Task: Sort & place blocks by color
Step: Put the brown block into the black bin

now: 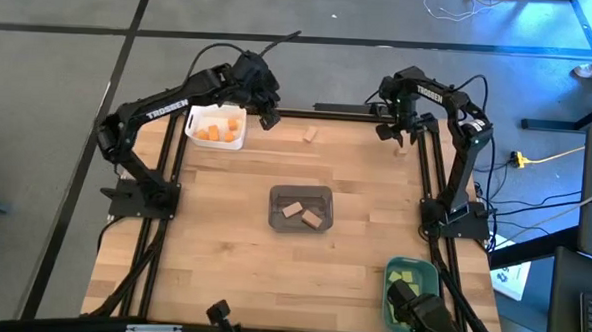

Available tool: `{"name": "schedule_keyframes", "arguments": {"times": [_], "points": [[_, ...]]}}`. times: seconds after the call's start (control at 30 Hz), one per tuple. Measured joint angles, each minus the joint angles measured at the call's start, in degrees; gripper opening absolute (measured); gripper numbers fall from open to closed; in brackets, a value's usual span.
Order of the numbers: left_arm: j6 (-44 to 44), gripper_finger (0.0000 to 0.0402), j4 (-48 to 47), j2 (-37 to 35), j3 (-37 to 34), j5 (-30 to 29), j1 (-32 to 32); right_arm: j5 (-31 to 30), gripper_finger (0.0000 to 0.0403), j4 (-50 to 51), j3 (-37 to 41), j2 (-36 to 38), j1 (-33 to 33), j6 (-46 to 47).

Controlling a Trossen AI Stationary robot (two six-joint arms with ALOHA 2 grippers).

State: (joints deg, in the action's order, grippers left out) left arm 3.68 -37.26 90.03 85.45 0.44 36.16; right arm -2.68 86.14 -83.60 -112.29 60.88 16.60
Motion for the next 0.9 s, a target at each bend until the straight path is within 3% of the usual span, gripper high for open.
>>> {"name": "schedule_keyframes", "arguments": {"times": [0.2,0.63,0.8,0.9], "points": [[-3.4,0.0041,1.07,6.94,2.73,-3.31,-0.54,0.02,0.0166,0.0,-0.04,0.0,-0.45,-2.09],[-15.61,0.0041,-9.04,27.18,26.89,-2.36,-4.08,-0.19,0.0166,-1.17,-0.06,0.0,-0.39,-1.92],[-20.88,0.0041,-12.61,30.84,29.73,-2.47,-5.22,-0.19,0.0166,-1.22,-0.06,0.0,-0.39,-1.92],[-24.75,0.0041,-13.69,32.39,29.75,1.95,-5.05,-0.17,0.0166,-1.28,-0.06,0.0,-0.39,-1.92]]}}
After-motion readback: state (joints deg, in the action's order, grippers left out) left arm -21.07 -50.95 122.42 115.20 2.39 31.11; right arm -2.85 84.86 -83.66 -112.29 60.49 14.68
